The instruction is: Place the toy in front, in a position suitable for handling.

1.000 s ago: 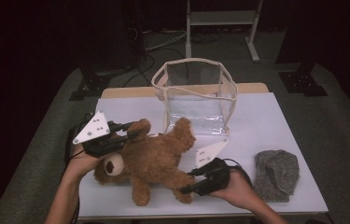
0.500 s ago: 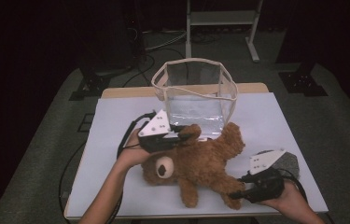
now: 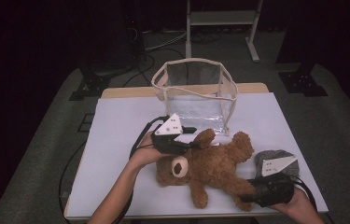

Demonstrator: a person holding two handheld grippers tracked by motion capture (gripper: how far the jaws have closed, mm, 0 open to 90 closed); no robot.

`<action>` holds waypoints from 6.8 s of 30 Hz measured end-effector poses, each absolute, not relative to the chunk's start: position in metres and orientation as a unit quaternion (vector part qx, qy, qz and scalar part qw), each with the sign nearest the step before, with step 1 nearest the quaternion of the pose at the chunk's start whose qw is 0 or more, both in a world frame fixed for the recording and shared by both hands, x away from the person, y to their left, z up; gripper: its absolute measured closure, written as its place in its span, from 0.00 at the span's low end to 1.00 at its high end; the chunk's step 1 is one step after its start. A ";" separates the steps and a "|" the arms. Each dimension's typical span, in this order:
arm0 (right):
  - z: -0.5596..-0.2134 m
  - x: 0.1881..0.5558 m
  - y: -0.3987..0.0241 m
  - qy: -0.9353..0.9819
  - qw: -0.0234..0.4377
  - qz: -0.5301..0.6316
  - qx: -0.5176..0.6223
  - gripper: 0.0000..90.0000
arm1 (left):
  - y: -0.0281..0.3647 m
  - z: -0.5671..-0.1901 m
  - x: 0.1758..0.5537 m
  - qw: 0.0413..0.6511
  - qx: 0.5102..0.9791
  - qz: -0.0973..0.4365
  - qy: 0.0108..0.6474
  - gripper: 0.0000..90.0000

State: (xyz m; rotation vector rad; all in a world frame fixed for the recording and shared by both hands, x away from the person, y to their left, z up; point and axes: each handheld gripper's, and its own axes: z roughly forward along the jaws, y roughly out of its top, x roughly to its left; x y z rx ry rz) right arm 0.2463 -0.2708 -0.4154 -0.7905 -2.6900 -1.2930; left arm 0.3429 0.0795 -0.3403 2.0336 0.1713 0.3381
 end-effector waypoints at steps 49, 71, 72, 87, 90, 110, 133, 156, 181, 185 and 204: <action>-0.401 0.320 -0.225 -0.840 -0.011 -0.460 -0.287 0.45 | 0.131 -0.397 0.321 0.458 0.861 0.149 0.165 0.31; -0.397 0.281 -0.269 -0.801 -0.080 -0.495 -0.326 0.23 | 0.159 -0.415 0.308 0.488 0.844 0.139 0.175 0.11; -0.398 0.278 -0.281 -0.795 -0.100 -0.493 -0.338 0.24 | 0.159 -0.415 0.307 0.487 0.844 0.141 0.173 0.11; -0.435 0.277 -0.349 -0.781 -0.157 -0.421 -0.433 0.25 | 0.155 -0.409 0.306 0.505 0.831 0.150 0.176 0.10; -0.437 0.280 -0.342 -0.792 -0.158 -0.407 -0.427 0.25 | 0.153 -0.411 0.306 0.505 0.831 0.147 0.180 0.10; -0.458 0.296 -0.338 -0.806 -0.154 -0.372 -0.434 0.39 | 0.156 -0.420 0.304 0.520 0.818 0.145 0.199 0.10; -0.389 0.282 -0.306 -0.758 -0.151 -0.532 -0.345 0.74 | 0.151 -0.418 0.296 0.495 0.832 0.172 0.181 0.06; -0.404 0.281 -0.247 -0.802 -0.167 -0.490 -0.298 0.73 | 0.148 -0.422 0.288 0.478 0.830 0.185 0.222 0.04; -0.395 0.257 -0.219 -0.821 -0.126 -0.521 -0.198 0.72 | 0.151 -0.421 0.290 0.476 0.835 0.185 0.206 0.11; -0.400 0.268 -0.240 -0.811 -0.144 -0.508 -0.251 0.72 | 0.150 -0.421 0.289 0.475 0.835 0.187 0.206 0.11; -0.404 0.271 -0.249 -0.808 -0.140 -0.509 -0.261 0.72 | 0.151 -0.421 0.286 0.470 0.837 0.188 0.207 0.11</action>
